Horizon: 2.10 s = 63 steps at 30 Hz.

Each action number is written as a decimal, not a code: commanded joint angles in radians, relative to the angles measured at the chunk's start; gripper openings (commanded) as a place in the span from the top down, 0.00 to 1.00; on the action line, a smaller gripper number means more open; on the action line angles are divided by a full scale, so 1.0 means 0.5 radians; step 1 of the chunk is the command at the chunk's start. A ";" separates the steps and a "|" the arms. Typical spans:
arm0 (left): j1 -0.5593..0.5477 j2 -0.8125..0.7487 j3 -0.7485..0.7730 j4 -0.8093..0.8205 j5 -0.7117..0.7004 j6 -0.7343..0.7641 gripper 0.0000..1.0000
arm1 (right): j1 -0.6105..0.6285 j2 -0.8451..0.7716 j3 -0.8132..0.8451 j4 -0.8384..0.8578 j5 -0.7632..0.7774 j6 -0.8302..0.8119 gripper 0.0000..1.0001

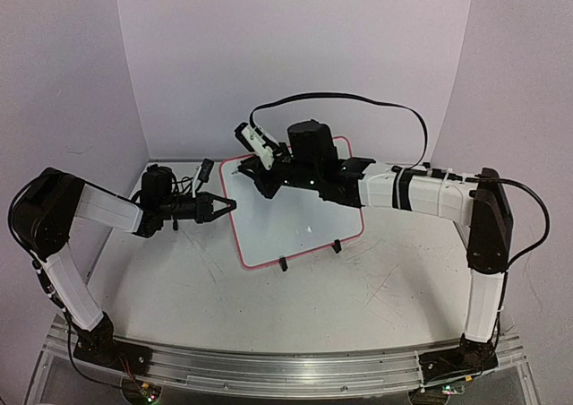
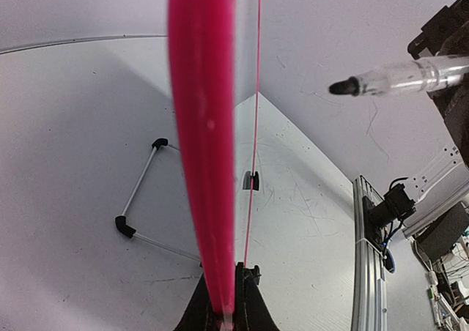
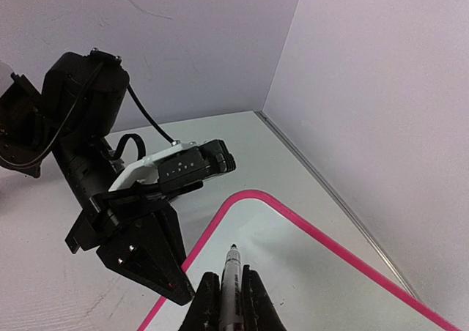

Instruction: Write a sentence on the whiteboard

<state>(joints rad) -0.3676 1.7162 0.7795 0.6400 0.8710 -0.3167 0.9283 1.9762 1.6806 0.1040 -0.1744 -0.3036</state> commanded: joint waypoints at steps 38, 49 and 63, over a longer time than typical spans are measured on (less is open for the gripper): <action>0.022 -0.029 0.095 -0.237 -0.334 0.222 1.00 | 0.005 0.124 0.157 0.006 0.139 0.011 1.00; 0.022 -0.035 0.104 -0.255 -0.337 0.232 1.00 | 0.009 0.089 0.098 -0.012 0.123 0.048 1.00; 0.022 -0.036 0.115 -0.270 -0.337 0.241 1.00 | 0.063 0.023 -0.040 -0.012 0.139 0.086 1.00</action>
<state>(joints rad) -0.3683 1.7000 0.7994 0.5652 0.8604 -0.2863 0.9480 2.0293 1.6873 0.0897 -0.1204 -0.2801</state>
